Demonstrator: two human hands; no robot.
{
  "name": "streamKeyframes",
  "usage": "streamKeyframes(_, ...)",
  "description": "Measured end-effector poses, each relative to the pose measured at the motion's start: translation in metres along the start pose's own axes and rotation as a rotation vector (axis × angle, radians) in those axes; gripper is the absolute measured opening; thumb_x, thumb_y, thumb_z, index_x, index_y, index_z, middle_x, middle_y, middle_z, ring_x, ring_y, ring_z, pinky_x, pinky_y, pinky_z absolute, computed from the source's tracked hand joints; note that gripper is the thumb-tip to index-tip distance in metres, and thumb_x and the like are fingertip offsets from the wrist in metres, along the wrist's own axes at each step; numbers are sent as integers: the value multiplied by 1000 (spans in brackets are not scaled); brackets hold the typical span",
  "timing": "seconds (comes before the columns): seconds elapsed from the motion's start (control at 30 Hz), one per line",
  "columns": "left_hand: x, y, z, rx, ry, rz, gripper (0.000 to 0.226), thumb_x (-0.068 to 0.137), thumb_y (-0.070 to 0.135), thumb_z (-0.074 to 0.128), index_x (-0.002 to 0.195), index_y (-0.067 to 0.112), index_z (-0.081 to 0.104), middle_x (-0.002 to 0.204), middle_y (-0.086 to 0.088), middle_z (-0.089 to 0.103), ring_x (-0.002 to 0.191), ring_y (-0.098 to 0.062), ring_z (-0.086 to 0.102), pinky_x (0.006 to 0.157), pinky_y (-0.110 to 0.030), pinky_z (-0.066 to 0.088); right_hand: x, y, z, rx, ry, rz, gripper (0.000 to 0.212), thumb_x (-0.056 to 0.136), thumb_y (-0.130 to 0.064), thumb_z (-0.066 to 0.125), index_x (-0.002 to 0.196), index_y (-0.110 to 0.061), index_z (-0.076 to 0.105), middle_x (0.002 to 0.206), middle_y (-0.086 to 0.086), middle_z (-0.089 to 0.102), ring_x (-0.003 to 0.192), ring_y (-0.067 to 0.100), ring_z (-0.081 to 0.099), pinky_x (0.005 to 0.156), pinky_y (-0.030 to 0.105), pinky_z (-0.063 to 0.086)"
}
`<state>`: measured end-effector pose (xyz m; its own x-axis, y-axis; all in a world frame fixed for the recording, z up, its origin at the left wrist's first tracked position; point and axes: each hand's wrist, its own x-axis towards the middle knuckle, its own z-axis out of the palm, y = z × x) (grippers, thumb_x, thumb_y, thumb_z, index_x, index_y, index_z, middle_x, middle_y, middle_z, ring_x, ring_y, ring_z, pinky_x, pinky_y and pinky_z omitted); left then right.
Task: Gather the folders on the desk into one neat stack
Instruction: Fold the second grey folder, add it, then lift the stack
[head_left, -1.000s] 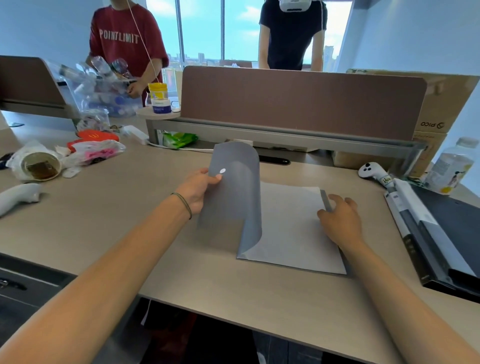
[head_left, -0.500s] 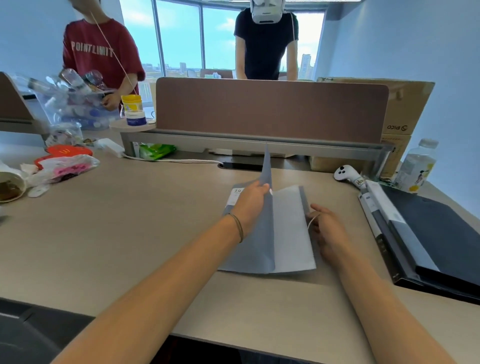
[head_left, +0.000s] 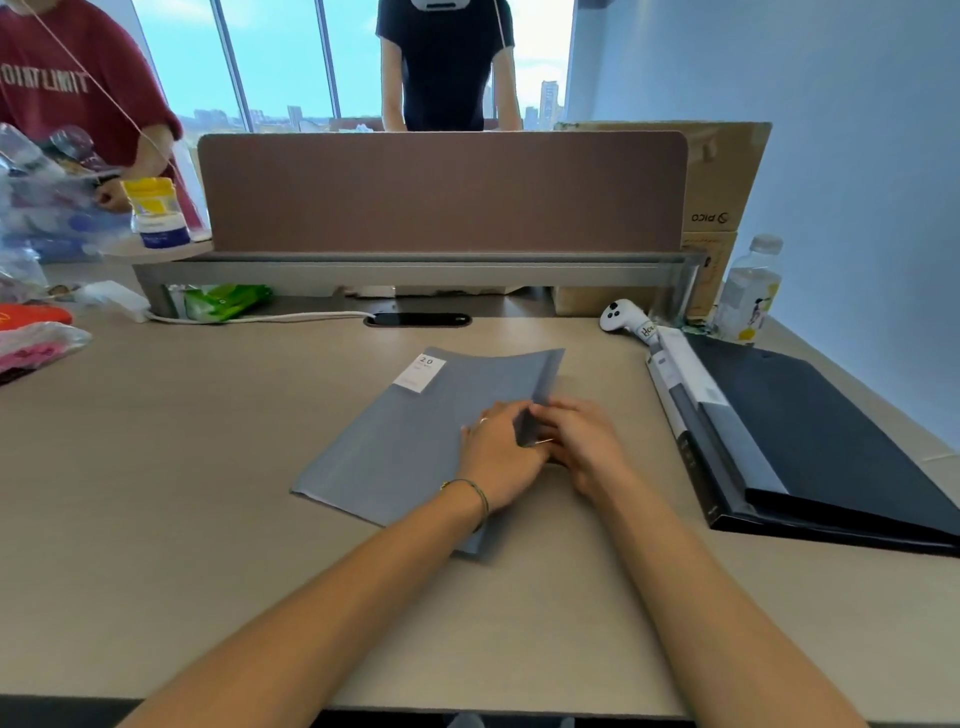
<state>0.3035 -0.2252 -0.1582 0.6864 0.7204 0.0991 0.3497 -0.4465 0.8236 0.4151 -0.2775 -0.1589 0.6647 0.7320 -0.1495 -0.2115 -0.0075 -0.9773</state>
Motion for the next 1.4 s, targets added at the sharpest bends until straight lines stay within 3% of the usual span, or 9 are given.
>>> streamKeyframes(0.17, -3, -4, -33, 46, 67, -13, 51, 96, 30, 59, 145, 22, 50, 151, 1, 50, 140, -19, 43, 115, -31, 32, -1, -2, 0, 18, 11, -18, 19, 88, 5, 57, 98, -2, 72, 97, 23, 75, 74, 30, 71, 56, 33, 59)
streamKeyframes(0.47, 33, -57, -111, 299, 238, -230, 53, 98, 30, 44, 151, 24, 39, 149, -11, 49, 129, -37, 50, 101, -41, 42, 3, -4, -3, -3, 52, -57, 19, 88, 2, 60, 98, -7, 74, 96, 12, 78, 94, 30, 74, 85, 45, 59)
streamKeyframes(0.6, 42, -49, -128, 56, 165, -342, 52, 95, 30, 52, 146, 18, 48, 140, -11, 57, 124, -35, 56, 94, -33, 43, 6, -7, -10, 54, 80, -67, 21, 89, 5, 57, 103, -1, 71, 101, 17, 75, 90, 28, 68, 73, 35, 57)
streamKeyframes(0.7, 46, -51, -140, -305, 138, -395, 33, 91, 21, 61, 117, 4, 70, 121, -20, 70, 103, -34, 68, 98, -48, 54, 5, -9, -16, 26, 109, -103, 22, 88, 5, 59, 100, -6, 74, 95, 11, 77, 82, 19, 68, 71, 27, 55)
streamKeyframes(0.77, 43, -52, -142, -380, 153, -392, 28, 96, 16, 58, 117, 2, 70, 113, -21, 73, 98, -36, 70, 94, -50, 56, 0, -11, -16, -91, 140, -154, 23, 87, -2, 60, 105, -8, 74, 93, 7, 76, 79, 16, 67, 68, 24, 52)
streamKeyframes(0.97, 42, -40, -134, -474, 215, -354, 23, 101, 21, 51, 113, 9, 67, 114, -17, 71, 99, -35, 68, 95, -50, 54, -21, -27, -5, -271, 101, -167, 54, 92, -15, 55, 145, -19, 47, 136, -6, 58, 119, 17, 59, 95, 30, 48)
streamKeyframes(1.07, 45, -27, -123, -512, 195, -354, 26, 101, 20, 49, 115, 8, 67, 115, -17, 72, 100, -33, 68, 97, -50, 54, -37, -49, -16, -275, 69, -147, 42, 90, -12, 53, 129, -28, 51, 120, -4, 67, 102, 15, 66, 84, 32, 56)
streamKeyframes(1.17, 50, -4, -101, -594, 164, -358, 22, 102, 19, 48, 106, 11, 67, 92, -9, 71, 78, -24, 66, 71, -35, 55, -49, -80, -44, -328, 132, -204, 54, 91, 3, 53, 132, -32, 52, 92, -10, 65, 84, 8, 63, 65, 23, 51)
streamKeyframes(1.4, 63, 81, -22, -685, -97, -254, 30, 94, 5, 54, 122, 9, 63, 104, -13, 69, 81, -24, 65, 77, -38, 56, -50, -131, -156, -610, 397, -230, 50, 87, 0, 64, 134, -18, 63, 108, 6, 71, 95, 20, 64, 75, 29, 46)
